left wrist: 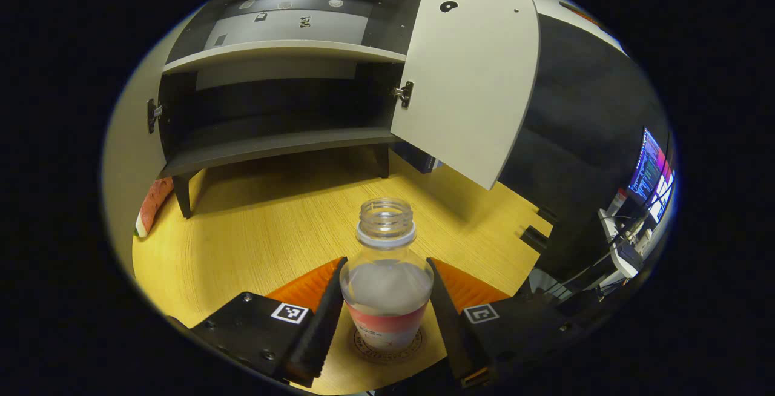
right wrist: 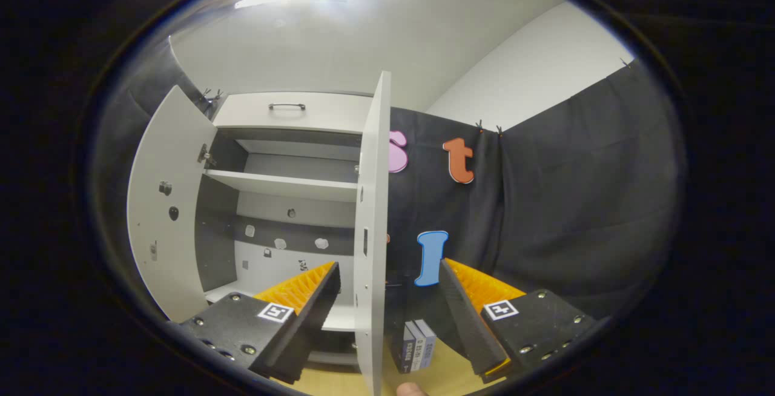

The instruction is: Grasp the bottle in the cabinet with the left hand and place it on the coaster, then close the right door with the right hand and the left door with the left hand.

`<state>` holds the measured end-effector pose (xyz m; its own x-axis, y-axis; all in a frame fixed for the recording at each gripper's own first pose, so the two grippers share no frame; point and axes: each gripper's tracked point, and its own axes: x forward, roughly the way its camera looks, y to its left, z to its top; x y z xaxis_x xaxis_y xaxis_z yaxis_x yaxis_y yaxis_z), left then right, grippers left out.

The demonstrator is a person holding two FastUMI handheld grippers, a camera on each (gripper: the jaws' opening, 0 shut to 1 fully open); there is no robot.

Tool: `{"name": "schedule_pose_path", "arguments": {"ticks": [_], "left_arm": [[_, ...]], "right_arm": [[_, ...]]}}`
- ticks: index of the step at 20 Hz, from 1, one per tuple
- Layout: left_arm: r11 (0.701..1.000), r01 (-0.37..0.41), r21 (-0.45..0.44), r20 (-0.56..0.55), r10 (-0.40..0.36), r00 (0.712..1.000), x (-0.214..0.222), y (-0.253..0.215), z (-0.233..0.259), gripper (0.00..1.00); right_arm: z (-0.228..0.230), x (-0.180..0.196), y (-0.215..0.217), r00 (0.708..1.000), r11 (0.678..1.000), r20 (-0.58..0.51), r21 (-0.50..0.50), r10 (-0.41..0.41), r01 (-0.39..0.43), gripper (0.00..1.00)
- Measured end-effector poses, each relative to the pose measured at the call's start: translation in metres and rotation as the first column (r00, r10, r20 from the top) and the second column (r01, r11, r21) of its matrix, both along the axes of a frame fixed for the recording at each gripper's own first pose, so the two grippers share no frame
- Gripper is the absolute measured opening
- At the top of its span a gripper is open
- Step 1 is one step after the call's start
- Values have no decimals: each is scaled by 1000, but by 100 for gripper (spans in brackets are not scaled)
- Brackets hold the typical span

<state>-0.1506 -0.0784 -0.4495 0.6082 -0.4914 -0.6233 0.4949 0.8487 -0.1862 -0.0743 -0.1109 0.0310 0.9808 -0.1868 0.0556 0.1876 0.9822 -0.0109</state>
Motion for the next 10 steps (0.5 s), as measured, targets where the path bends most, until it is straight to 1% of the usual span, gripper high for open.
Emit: {"name": "schedule_pose_path", "arguments": {"ticks": [2,8,10], "left_arm": [[1000,19,14,-12,-19,1000,-7,3,0,78],[999,31,39,-45,-29,999,-20,9,3,78],[998,32,52,-43,-30,999,-20,10,4,81]], "right_arm": [[-2,3,4,1000,1000,0,6,13,-13,99],[-10,9,7,999,999,-8,34,33,-32,98],[-11,9,6,1000,999,-11,44,29,-29,98]]}}
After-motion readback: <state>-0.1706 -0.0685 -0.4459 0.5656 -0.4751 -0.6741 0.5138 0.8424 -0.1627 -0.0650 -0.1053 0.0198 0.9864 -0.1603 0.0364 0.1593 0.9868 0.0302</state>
